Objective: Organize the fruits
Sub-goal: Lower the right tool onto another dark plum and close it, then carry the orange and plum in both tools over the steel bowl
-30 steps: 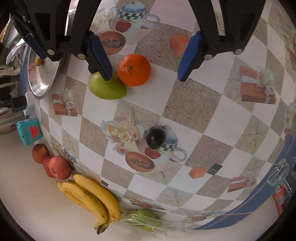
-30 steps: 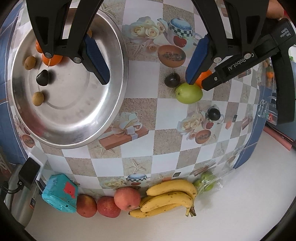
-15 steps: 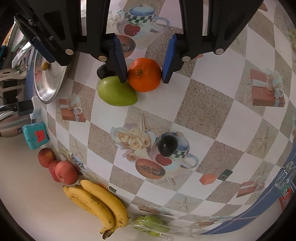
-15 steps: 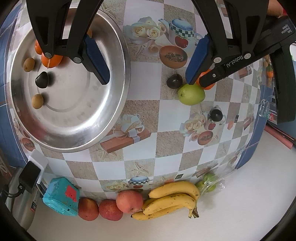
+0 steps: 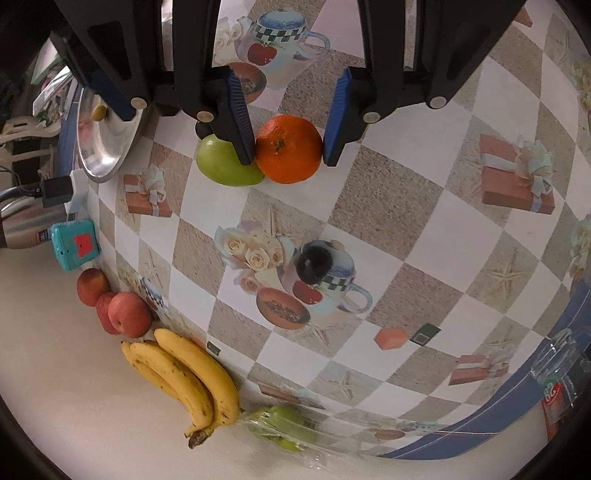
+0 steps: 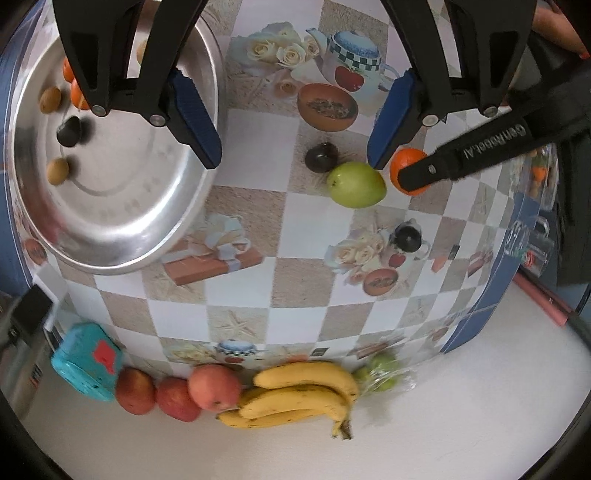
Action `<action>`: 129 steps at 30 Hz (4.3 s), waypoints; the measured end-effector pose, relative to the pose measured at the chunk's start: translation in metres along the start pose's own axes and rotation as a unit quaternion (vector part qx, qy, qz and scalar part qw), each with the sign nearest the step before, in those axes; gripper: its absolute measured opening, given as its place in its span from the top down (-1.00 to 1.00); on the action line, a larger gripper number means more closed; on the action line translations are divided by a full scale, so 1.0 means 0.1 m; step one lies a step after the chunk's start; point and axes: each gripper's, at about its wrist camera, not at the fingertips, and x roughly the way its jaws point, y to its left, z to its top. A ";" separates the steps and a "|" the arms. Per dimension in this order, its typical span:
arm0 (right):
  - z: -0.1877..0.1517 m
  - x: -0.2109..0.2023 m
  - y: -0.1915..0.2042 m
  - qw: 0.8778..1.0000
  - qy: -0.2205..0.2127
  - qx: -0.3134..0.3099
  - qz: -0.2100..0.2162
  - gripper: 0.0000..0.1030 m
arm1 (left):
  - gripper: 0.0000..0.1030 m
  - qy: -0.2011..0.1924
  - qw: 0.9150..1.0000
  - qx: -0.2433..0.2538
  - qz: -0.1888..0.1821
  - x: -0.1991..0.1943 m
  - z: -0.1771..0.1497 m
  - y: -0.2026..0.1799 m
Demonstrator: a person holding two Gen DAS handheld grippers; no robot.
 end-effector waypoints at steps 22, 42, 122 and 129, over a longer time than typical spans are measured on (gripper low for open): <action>-0.12 0.48 0.20 0.997 0.043 -0.058 -0.004 -0.18 | 0.21 0.001 1.000 -0.023 0.002 -0.02 0.02 0.08; -0.07 0.49 0.15 0.999 0.025 -0.042 0.003 0.31 | 0.21 0.002 1.000 -0.026 0.007 -0.01 0.02 0.09; -0.21 -0.63 -1.54 0.976 -0.048 0.208 -0.049 0.48 | 0.21 -0.003 0.977 0.184 -0.107 -0.07 -0.64 -1.40; -0.21 -0.61 -1.53 0.977 -0.045 0.205 -0.043 0.48 | 0.21 -0.013 0.968 0.219 -0.122 -0.04 -0.75 -1.57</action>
